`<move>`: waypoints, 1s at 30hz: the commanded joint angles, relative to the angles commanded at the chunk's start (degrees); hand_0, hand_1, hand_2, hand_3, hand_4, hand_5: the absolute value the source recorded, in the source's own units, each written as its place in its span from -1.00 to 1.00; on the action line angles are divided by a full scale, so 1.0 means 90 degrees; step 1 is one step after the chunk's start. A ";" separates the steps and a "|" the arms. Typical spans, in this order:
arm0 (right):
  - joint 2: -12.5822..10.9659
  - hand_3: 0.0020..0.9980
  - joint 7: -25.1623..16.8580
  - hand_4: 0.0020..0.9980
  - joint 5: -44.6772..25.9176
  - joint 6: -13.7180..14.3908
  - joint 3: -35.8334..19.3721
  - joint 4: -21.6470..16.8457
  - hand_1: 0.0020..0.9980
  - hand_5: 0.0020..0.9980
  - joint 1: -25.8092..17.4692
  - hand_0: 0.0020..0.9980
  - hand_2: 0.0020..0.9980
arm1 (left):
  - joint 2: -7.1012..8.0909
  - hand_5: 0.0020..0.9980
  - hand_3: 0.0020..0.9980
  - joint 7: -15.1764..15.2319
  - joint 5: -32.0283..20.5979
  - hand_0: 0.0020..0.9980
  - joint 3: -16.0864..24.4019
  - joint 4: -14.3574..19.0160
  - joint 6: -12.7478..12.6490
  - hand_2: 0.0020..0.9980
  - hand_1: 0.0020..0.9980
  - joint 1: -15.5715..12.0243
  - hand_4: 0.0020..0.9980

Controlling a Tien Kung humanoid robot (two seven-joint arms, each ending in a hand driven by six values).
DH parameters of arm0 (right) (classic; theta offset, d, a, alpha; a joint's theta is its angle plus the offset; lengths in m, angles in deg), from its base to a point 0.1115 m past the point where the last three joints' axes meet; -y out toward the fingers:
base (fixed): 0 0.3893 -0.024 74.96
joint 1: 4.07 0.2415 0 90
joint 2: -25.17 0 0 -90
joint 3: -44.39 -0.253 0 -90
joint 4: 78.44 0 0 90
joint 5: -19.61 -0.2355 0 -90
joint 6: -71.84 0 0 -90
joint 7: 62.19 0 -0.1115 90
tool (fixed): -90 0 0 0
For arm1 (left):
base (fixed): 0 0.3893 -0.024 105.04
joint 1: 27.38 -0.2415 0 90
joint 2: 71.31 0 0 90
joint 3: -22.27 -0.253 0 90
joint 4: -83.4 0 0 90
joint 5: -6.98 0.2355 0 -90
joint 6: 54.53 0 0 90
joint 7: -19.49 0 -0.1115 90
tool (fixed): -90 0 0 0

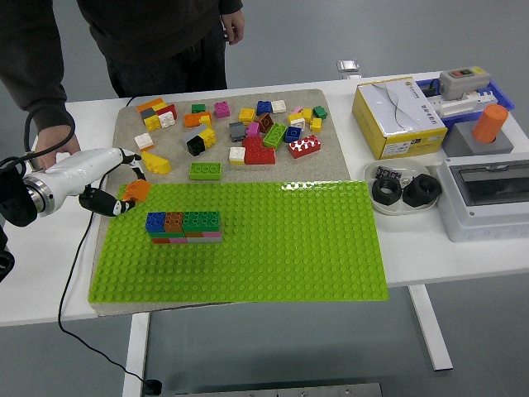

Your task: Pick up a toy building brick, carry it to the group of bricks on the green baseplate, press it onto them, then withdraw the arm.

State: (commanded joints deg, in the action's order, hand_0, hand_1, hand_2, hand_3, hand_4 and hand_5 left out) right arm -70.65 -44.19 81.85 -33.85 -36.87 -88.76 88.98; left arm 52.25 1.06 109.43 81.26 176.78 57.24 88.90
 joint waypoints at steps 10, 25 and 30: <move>-0.0011 0.87 -0.0045 0.47 0.0031 -0.0005 -0.0081 0.0000 0.39 1.00 -0.0102 0.43 0.49 | -0.0887 -1.00 -0.15 -0.0882 0.0039 0.92 0.0467 0.0385 0.0413 0.77 0.86 -0.0277 0.44; -0.0017 0.86 -0.0011 0.47 0.0161 -0.0095 -0.0154 0.0000 0.38 1.00 -0.0159 0.43 0.48 | -0.1580 -1.00 -0.19 -0.1632 0.0567 0.91 0.0494 0.0409 0.0540 0.75 0.85 -0.0485 0.42; -0.0018 0.85 -0.0014 0.48 0.0190 -0.0101 -0.0168 0.0000 0.38 1.00 -0.0178 0.43 0.47 | -0.1586 -1.00 -0.19 -0.1650 0.0518 0.91 0.0317 0.0337 0.0556 0.74 0.85 -0.0471 0.45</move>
State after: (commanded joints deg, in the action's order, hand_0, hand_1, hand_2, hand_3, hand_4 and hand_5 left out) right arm -70.82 -44.32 83.57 -34.75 -38.39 -88.76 87.38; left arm 37.98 -13.79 114.09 84.11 179.80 62.24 84.66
